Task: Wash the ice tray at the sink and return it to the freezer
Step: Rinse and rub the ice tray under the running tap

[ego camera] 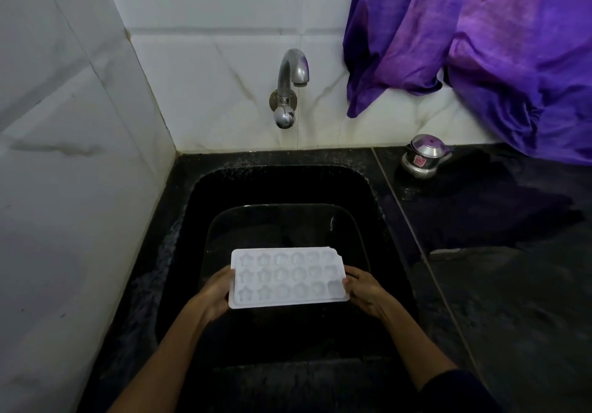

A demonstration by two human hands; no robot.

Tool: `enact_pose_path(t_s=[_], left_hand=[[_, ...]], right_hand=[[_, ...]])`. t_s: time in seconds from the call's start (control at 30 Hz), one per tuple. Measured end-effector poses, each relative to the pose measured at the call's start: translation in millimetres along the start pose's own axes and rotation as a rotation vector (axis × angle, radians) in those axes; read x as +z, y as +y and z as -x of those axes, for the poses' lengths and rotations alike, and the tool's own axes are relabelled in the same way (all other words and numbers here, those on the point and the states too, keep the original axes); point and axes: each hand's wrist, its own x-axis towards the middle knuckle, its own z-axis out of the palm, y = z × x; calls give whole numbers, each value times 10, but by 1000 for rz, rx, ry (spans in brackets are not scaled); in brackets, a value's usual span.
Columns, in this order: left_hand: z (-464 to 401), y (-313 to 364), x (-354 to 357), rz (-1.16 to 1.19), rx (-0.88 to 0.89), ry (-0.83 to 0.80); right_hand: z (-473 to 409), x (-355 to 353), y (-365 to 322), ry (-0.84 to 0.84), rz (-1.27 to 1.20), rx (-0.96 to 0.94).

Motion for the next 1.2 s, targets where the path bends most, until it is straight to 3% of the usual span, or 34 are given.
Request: enact_pose_path(t_s=[0.3, 0.63, 0.83, 1.2], left_hand=[[-3, -344, -86, -130, -102, -4], [65, -531, -148, -53, -146, 95], [127, -521, -126, 21, -84, 174], [211, -306, -35, 71, 166, 279]], right_hand=[[13, 17, 268, 64, 83, 21], [43, 11, 329, 64, 270, -50], [100, -3, 317, 78, 337, -154], [362, 6, 36, 258, 281, -394]])
